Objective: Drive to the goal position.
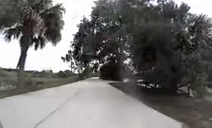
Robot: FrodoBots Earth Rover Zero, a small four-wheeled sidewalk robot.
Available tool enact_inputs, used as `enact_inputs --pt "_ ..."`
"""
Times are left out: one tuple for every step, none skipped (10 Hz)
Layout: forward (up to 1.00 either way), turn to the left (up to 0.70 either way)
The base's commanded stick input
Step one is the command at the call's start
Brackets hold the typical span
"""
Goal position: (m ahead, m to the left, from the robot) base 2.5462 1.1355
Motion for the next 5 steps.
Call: enact_inputs --pt "0.6 0.15" --pt "0.6 0.15" --pt "0.6 0.15" --pt "0.6 0.15" --pt "0.6 0.15"
